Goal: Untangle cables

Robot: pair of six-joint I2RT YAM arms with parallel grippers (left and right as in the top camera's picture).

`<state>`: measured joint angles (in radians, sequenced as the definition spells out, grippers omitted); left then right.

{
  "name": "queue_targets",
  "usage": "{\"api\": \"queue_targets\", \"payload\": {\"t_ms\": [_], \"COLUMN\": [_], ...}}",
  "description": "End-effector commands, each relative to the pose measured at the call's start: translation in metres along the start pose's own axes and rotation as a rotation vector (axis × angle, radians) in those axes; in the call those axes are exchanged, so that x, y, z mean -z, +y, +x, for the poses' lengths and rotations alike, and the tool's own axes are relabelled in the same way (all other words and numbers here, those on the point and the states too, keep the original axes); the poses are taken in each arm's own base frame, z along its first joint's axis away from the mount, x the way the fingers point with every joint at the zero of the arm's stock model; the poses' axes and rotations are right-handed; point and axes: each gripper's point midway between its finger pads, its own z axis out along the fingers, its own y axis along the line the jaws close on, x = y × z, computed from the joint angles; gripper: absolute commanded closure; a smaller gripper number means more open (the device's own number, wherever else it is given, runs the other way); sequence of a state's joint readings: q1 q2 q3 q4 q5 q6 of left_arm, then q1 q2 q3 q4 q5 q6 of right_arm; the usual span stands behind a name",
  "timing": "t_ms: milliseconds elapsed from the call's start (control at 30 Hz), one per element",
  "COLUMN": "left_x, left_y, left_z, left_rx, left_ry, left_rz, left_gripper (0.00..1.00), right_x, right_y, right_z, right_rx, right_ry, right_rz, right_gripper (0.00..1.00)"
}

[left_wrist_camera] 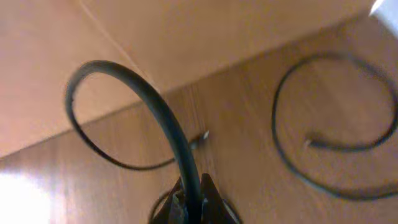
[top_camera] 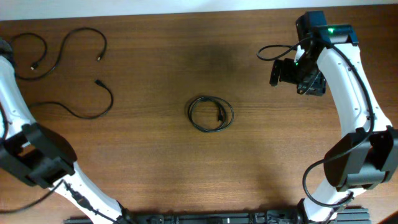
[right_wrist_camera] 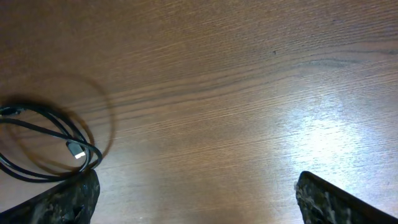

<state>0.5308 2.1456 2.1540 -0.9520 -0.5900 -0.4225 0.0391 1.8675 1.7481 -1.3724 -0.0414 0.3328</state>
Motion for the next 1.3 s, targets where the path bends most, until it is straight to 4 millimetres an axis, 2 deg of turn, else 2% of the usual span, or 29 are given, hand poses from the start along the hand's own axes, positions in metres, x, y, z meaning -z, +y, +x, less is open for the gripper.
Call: {"api": "queue_targets", "payload": {"t_ms": [0,100,167,233,267,333,400,500,600,700,733,800,867,900,933,967,1000,1067,1133,1167,1233,1267], "left_x": [-0.036,-0.055,-0.066,-0.074,-0.078,-0.079,-0.077,-0.069,-0.054,-0.057,-0.060,-0.067,-0.070,-0.071,-0.069,-0.064,-0.059,-0.045,-0.039,-0.033,-0.024,-0.023], "left_y": [-0.043,-0.041,-0.025,-0.012,-0.001,0.006,0.010,-0.002,-0.021,-0.019,-0.017,-0.013,-0.010,-0.007,-0.006,-0.009,-0.013,-0.025,-0.032,-0.040,-0.048,-0.048], "left_z": [0.058,0.091,0.115,0.129,0.136,0.141,0.148,0.159,0.173,0.185,0.192,0.205,0.203,0.198,0.192,0.178,0.169,0.145,0.143,0.144,0.147,0.149], "left_rx": [-0.094,-0.145,-0.126,-0.097,-0.100,-0.088,-0.072,-0.089,-0.185,-0.255,-0.259,-0.258,-0.245,-0.237,-0.236,-0.228,-0.217,-0.160,-0.179,-0.232,-0.265,-0.269], "left_ry": [0.200,0.299,0.393,0.454,0.495,0.532,0.585,0.662,0.742,0.760,0.774,0.794,0.792,0.785,0.778,0.761,0.753,0.729,0.726,0.719,0.722,0.730], "left_rz": [0.158,0.114,0.050,0.012,-0.011,-0.006,0.018,0.126,0.299,0.314,0.309,0.300,0.298,0.298,0.304,0.358,0.397,0.506,0.573,0.655,0.731,0.728], "left_gripper": [1.00,1.00,0.99,0.94,0.89,0.59,0.55,0.38,0.34,0.32,0.28,0.12,0.04,0.04,0.12,0.31,0.40,0.41,0.43,0.48,0.67,0.60], "right_x": [0.003,0.003,0.003,0.003,0.003,0.003,0.003,0.003,0.003,0.003,0.003,0.003,0.003,0.003,0.003,0.003,0.003,0.003,0.003,0.003,0.003,0.003], "right_y": [-0.002,-0.002,-0.002,-0.002,-0.002,-0.002,-0.002,-0.002,-0.002,-0.002,-0.002,-0.002,-0.002,-0.002,-0.002,-0.002,-0.002,-0.002,-0.002,-0.002,-0.002,-0.002], "right_z": [-0.001,-0.001,-0.001,-0.001,-0.001,-0.001,-0.001,-0.001,-0.001,-0.001,-0.001,-0.001,-0.001,-0.001,-0.001,-0.001,-0.001,-0.001,-0.001,-0.001,-0.001,-0.001], "right_rx": [0.003,0.003,0.003,0.003,0.003,0.003,0.003,0.003,0.003,0.003,0.003,0.003,0.003,0.003,0.003,0.003,0.003,0.003,0.003,0.003,0.003,0.003], "right_ry": [-0.012,-0.012,-0.012,-0.012,-0.012,-0.012,-0.012,-0.012,-0.012,-0.012,-0.012,-0.012,-0.012,-0.012,-0.012,-0.012,-0.012,-0.012,-0.012,-0.012,-0.012,-0.012], "right_rz": [0.009,0.009,0.009,0.010,0.009,0.009,0.009,0.009,0.009,0.009,0.009,0.010,0.010,0.010,0.009,0.009,0.010,0.009,0.010,0.009,0.009,0.009], "right_gripper": [0.02,0.01,0.01,0.02,0.02,0.01,0.01,0.02,0.02,0.01,0.02,0.02,0.01,0.02,0.02,0.02,0.02,0.02,0.02,0.01,0.02,0.01]}}
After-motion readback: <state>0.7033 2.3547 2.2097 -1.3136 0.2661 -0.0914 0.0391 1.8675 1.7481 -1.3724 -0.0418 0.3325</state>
